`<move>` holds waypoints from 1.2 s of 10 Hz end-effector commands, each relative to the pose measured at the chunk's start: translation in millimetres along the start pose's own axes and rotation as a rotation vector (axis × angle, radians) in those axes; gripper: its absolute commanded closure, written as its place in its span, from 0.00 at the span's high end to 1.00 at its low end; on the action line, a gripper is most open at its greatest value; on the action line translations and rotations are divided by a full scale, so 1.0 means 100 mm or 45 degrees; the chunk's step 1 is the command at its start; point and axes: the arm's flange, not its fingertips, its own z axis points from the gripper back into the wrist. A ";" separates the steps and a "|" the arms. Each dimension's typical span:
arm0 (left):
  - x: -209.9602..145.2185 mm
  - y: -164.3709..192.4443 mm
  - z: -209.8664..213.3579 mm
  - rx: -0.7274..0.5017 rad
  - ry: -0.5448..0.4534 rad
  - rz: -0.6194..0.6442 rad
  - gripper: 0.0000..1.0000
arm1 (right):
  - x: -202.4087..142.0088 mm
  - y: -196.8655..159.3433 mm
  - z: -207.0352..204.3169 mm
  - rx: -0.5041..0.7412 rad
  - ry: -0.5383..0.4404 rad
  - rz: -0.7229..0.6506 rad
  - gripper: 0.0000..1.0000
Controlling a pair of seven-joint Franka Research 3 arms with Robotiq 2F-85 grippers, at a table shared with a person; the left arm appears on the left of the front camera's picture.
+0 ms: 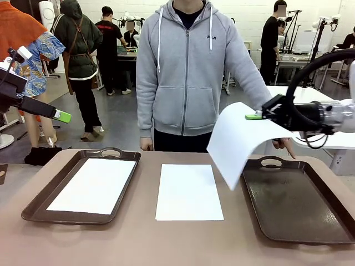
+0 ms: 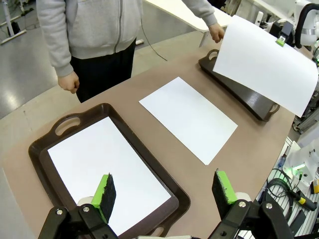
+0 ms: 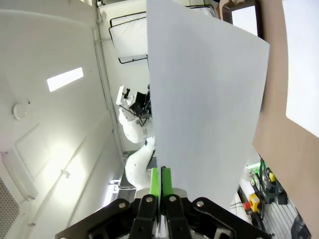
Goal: Sort the A4 documents.
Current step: Place the A4 Paper in the designated Handle tray.
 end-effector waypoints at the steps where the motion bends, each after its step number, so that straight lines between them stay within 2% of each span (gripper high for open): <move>1: 0.00 0.00 0.00 0.002 -0.003 -0.003 1.00 | -0.21 -0.12 0.21 -0.079 -0.036 0.082 0.01; 3: 0.00 0.00 0.00 0.002 -0.003 -0.003 1.00 | -0.39 -0.39 0.43 -0.249 -0.138 0.146 0.01; 5: 0.00 0.00 0.00 0.002 -0.003 -0.003 1.00 | -0.49 -0.63 0.66 -0.327 -0.266 0.205 0.01; 7: 0.00 0.00 0.00 0.002 -0.003 -0.003 1.00 | -0.52 -0.82 0.81 -0.374 -0.345 0.235 0.01; 8: 0.00 0.00 0.00 0.002 -0.003 -0.003 1.00 | -0.51 -0.89 0.86 -0.389 -0.368 0.236 0.01; 12: 0.00 0.00 0.00 0.002 -0.003 -0.003 1.00 | -0.30 -0.99 0.99 -0.445 -0.332 0.198 0.01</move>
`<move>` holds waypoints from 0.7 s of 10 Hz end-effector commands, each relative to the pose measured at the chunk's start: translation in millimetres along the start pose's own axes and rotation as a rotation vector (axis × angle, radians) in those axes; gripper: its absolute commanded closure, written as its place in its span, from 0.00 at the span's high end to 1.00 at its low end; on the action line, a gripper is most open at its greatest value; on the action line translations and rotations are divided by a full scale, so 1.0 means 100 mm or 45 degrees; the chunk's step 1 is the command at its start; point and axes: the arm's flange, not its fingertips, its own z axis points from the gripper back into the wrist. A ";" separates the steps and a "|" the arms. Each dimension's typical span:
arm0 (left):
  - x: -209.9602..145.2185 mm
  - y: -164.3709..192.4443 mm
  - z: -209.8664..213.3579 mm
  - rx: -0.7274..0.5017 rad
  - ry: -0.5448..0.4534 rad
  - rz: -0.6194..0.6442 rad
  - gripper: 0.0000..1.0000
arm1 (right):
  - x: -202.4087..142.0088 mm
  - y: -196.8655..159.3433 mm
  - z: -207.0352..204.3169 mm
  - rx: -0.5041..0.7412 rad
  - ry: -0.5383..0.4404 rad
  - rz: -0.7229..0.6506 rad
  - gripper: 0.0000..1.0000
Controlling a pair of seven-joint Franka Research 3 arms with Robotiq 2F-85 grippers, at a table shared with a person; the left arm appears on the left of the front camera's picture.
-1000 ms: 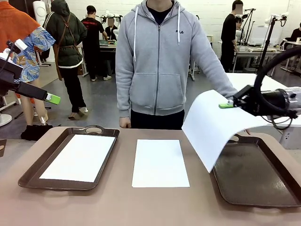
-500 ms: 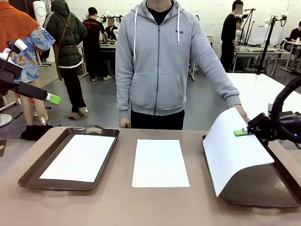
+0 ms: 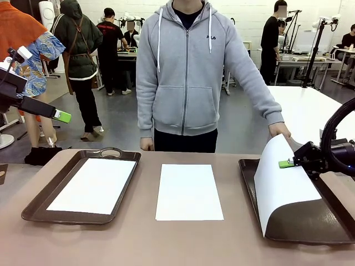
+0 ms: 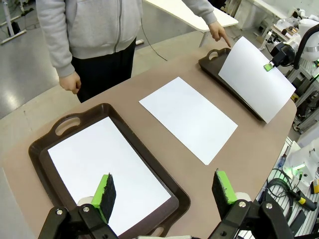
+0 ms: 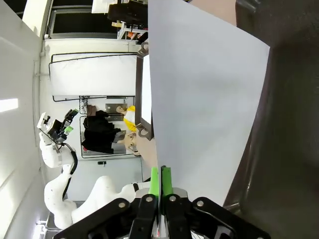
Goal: Sort the A4 documents.
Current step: Place the A4 Paper in the designated Handle tray.
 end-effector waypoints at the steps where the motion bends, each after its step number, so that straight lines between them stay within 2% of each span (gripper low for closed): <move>1: 0.00 0.00 0.00 0.002 -0.003 -0.003 1.00 | 0.20 0.01 0.04 -0.044 0.052 0.014 0.01; 5: 0.00 0.00 0.00 0.002 -0.003 -0.003 1.00 | 0.41 0.23 0.14 -0.101 0.088 0.088 0.01; 7: 0.00 0.00 0.00 0.002 -0.003 -0.003 1.00 | 0.50 0.15 0.05 -0.150 0.173 0.080 0.01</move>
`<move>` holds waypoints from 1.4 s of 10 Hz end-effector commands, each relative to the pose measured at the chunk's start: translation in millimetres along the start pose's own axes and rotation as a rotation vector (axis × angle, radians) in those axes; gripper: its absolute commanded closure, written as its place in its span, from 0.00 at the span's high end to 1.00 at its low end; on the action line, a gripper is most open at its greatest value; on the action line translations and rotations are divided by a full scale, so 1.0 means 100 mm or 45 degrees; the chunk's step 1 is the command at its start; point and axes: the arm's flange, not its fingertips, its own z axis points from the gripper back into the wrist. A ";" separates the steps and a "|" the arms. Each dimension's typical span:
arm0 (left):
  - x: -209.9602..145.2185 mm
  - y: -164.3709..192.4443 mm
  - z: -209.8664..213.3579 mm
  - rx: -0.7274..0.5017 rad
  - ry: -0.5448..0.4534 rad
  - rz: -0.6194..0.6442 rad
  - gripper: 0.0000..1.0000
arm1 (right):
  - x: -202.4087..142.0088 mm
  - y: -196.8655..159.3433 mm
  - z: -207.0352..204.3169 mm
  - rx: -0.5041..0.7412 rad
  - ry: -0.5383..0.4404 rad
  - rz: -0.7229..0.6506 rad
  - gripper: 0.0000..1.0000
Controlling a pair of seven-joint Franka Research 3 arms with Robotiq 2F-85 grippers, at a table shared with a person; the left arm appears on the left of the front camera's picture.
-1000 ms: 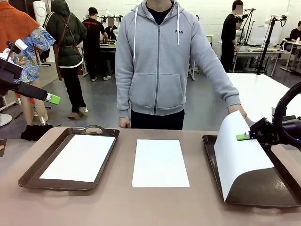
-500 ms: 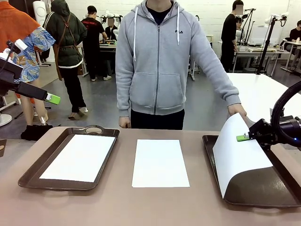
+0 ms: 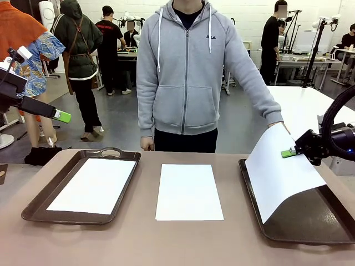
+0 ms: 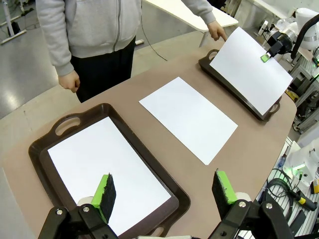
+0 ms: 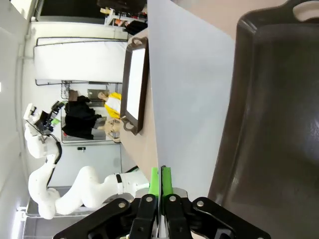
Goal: Sort the A4 documents.
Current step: Place the A4 Paper in the designated Handle tray.
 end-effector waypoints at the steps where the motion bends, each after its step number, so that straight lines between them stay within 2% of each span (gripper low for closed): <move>1: 0.00 0.00 0.00 0.002 -0.003 -0.003 1.00 | 0.13 -0.10 -0.10 0.004 0.098 -0.038 0.01; 3: 0.00 0.00 0.00 0.002 -0.003 -0.003 1.00 | 0.20 -0.17 -0.09 0.009 0.113 -0.059 0.01; 7: 0.00 0.00 0.00 0.002 -0.003 -0.003 1.00 | 0.25 -0.39 0.14 -0.124 0.072 -0.094 0.01; 11: 0.00 0.00 0.00 0.002 -0.003 -0.003 1.00 | 0.21 -0.54 0.04 -0.209 0.092 -0.106 0.01; 14: 0.00 0.00 0.00 0.002 -0.003 -0.003 1.00 | 0.16 -0.62 0.04 -0.393 0.086 -0.086 0.01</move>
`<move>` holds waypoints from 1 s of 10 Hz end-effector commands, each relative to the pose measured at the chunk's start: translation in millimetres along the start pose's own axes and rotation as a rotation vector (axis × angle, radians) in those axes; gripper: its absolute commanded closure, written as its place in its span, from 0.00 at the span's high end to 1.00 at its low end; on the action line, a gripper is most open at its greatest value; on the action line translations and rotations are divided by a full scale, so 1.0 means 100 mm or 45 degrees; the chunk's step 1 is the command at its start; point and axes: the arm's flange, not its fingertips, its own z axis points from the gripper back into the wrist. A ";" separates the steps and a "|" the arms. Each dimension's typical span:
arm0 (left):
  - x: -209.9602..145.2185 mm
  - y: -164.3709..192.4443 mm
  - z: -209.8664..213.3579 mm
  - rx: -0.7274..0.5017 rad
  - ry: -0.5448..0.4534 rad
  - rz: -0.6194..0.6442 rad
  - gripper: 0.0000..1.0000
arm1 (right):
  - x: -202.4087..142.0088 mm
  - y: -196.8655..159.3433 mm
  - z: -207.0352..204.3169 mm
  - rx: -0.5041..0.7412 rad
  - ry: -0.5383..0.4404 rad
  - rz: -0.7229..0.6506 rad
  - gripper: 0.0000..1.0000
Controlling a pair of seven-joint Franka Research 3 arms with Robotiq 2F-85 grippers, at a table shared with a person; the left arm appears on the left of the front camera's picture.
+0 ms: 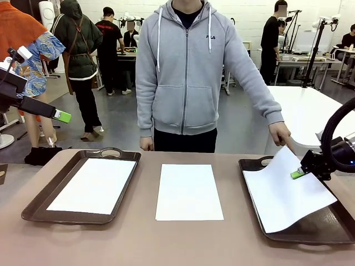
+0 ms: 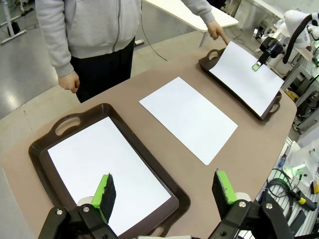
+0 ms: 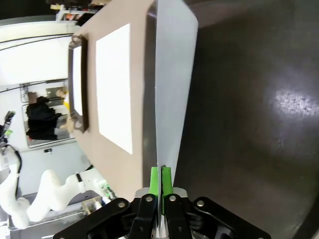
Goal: Sort the A4 documents.
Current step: Place the A4 Paper in the designated Handle tray.
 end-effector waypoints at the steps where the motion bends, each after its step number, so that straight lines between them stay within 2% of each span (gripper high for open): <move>1: 0.00 0.00 0.00 0.002 -0.003 -0.003 1.00 | -0.04 0.02 -0.02 -0.157 -0.012 -0.009 0.01; 5: 0.00 0.00 0.00 0.002 -0.003 -0.003 1.00 | -0.04 0.01 0.01 -0.294 -0.042 -0.026 0.01; 10: 0.00 0.00 0.00 0.002 -0.003 -0.003 1.00 | -0.01 -0.04 -0.04 -0.376 -0.038 -0.052 0.01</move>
